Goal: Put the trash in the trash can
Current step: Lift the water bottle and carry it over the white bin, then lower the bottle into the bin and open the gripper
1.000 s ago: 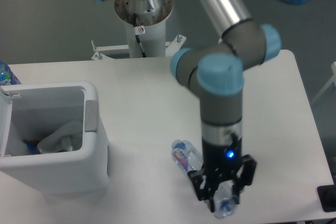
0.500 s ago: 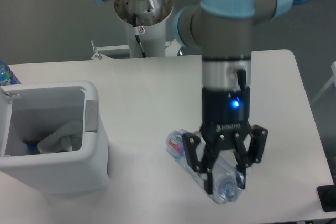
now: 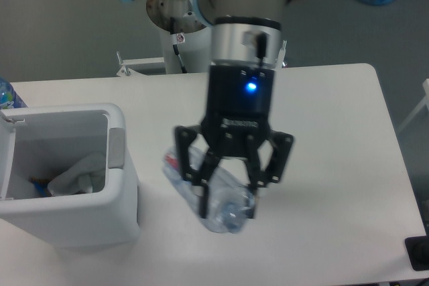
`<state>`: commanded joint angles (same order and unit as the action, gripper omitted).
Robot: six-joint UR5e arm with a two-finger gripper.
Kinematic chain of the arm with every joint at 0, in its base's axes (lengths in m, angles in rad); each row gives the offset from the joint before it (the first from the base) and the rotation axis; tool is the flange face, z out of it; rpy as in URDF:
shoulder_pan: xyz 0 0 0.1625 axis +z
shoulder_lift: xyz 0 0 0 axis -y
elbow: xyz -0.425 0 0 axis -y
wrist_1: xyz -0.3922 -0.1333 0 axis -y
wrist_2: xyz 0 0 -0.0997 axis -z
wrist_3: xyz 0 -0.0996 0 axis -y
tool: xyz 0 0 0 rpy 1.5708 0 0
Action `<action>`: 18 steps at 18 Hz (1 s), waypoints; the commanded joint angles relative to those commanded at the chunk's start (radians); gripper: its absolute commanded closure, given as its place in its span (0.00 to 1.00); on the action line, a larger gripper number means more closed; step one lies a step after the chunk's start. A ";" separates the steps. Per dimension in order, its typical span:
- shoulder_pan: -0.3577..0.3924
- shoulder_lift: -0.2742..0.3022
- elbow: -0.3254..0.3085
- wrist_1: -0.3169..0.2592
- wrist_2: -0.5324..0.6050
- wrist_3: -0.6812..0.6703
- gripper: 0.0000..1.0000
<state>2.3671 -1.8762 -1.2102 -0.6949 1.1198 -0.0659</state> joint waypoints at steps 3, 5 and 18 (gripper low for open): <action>-0.040 0.035 -0.040 0.000 0.000 0.000 0.45; -0.072 0.034 -0.046 0.000 0.000 0.000 0.45; -0.253 -0.014 -0.100 0.000 0.002 0.009 0.44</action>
<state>2.1139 -1.8899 -1.3099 -0.6949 1.1213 -0.0568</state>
